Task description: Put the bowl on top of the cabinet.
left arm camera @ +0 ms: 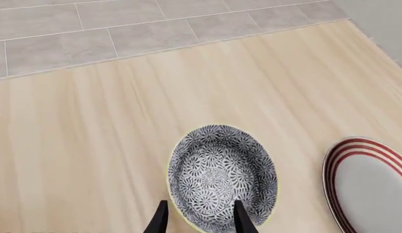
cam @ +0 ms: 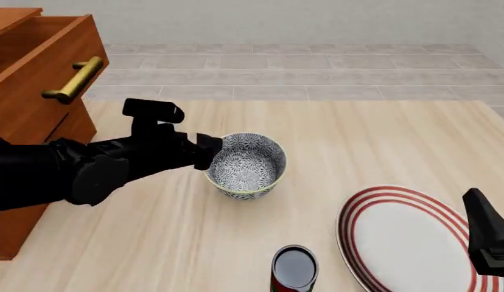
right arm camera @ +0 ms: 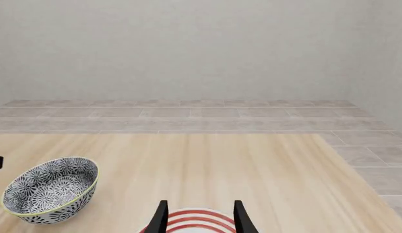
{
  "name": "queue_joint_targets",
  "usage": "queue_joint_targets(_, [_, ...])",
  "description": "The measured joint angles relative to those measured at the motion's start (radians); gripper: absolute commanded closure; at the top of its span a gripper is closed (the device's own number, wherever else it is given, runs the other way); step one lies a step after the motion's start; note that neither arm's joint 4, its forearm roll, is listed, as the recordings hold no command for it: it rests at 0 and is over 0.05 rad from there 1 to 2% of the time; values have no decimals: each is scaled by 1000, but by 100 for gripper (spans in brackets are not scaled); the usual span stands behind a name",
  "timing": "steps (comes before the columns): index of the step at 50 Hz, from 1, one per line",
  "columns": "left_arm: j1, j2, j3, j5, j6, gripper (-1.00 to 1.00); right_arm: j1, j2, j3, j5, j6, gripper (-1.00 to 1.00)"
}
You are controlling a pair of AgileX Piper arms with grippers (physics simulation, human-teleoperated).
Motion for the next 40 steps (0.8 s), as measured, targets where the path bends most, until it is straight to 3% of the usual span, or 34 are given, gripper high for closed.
queue_joint_targets(40, [49, 127, -73, -2, -1, -100, 0, 0, 0, 0, 0, -100])
